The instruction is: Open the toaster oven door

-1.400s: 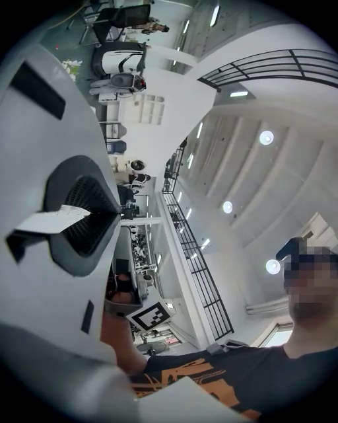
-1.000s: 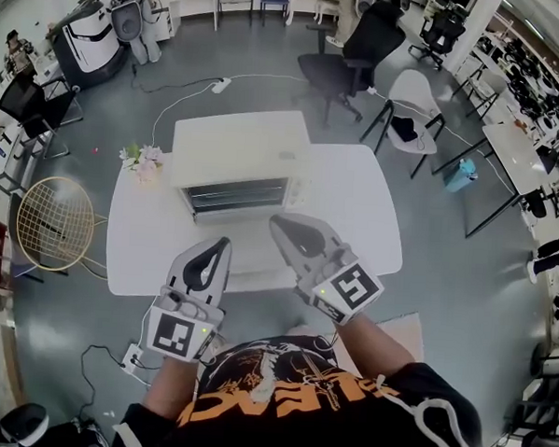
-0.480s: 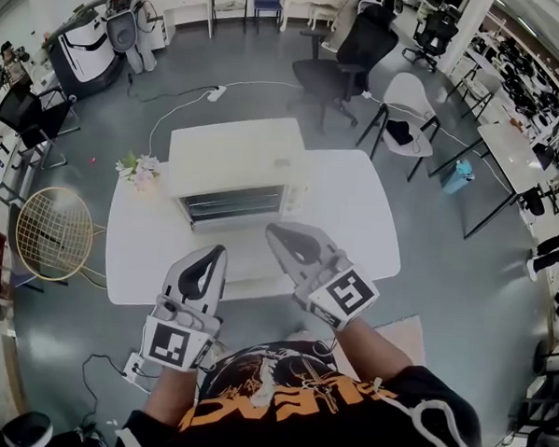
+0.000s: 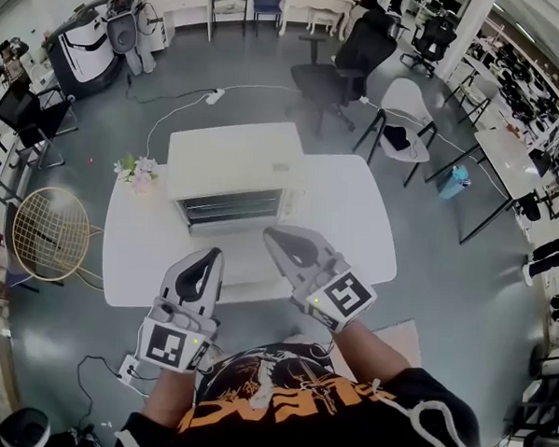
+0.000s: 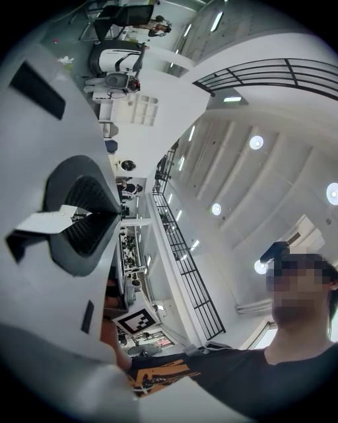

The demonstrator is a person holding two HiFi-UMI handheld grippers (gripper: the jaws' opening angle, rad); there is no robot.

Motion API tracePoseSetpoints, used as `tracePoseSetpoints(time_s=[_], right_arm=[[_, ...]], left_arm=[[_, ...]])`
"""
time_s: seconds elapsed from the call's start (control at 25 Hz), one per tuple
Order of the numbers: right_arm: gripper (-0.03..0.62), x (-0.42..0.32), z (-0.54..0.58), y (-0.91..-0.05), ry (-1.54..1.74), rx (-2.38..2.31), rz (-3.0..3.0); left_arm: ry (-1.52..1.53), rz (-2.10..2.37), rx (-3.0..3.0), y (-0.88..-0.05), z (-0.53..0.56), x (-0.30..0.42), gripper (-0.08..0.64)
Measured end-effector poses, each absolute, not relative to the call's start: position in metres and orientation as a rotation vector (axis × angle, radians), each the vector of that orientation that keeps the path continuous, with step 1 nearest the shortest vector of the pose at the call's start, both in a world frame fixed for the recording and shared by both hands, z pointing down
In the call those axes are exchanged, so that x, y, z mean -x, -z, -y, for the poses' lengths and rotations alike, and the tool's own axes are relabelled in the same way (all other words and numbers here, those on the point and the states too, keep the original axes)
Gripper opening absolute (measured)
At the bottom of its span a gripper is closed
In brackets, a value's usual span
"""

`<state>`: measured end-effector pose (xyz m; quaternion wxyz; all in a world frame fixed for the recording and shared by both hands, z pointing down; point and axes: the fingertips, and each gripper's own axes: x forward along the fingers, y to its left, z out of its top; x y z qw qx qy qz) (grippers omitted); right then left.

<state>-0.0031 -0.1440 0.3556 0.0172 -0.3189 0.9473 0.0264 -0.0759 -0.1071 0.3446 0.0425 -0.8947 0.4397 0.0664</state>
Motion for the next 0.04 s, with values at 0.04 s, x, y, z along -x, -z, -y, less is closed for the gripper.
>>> tracePoseSetpoints(time_s=[0.04], right_arm=[[0.014, 0.0038, 0.1438, -0.3562, -0.081, 0.991, -2.943]], left_arm=[[-0.202, -1.345, 2.739, -0.3457, 0.1070, 0.0768, 0.021]])
